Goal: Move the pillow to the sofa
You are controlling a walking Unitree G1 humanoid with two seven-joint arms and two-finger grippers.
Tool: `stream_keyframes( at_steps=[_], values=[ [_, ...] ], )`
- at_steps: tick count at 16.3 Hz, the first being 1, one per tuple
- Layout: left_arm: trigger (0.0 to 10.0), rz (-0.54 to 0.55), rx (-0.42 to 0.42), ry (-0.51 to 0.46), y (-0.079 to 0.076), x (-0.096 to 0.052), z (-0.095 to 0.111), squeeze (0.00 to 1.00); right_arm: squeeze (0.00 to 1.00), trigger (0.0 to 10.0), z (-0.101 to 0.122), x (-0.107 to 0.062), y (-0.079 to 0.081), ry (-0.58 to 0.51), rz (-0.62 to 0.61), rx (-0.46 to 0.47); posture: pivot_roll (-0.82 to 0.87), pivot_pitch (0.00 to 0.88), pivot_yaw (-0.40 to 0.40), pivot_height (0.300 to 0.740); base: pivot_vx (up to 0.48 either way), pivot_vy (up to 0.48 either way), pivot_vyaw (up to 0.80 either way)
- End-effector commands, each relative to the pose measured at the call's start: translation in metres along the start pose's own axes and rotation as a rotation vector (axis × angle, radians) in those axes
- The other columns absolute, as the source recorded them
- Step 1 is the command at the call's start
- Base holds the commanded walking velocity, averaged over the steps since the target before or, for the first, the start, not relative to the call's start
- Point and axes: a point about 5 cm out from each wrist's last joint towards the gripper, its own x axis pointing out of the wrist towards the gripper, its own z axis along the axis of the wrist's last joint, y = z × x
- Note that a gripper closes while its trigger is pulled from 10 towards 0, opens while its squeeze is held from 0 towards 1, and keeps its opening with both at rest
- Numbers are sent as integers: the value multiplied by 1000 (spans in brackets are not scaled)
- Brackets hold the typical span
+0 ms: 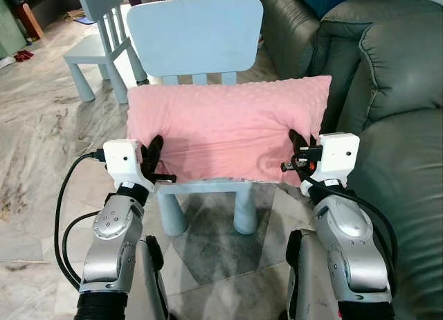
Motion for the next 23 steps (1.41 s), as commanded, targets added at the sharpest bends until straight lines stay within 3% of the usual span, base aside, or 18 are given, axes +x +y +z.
stream_keyframes(
  at_steps=[1, 7, 10, 15, 23],
  values=[
    [10000, 45, 24, -14, 10, 0, 6, 0, 0, 10000, 15, 0, -9, -58, -52, -9, -88, 0, 91, 407, 0, 0, 0],
    [10000, 28, 17, -34, 3, 1, 15, 0, 0, 10000, 15, -1, -10, -61, -48, -8, -89, 0, 94, 468, 0, 0, 0],
    [10000, -35, 42, -41, -6, -10, 21, 0, 0, 10000, 12, -11, -12, -42, -48, -16, -87, 0, 97, 508, 0, 0, 0],
    [10000, -17, 68, 20, 9, -25, 13, 0, 0, 10000, 5, -27, -14, 0, -47, -21, -89, 0, 100, 563, 0, 0, 0],
    [10000, -67, 62, 23, -1, -18, 11, 0, 0, 10000, 9, -22, -11, -16, -50, -17, -106, 0, 109, 654, 0, 0, 0]
  ],
)
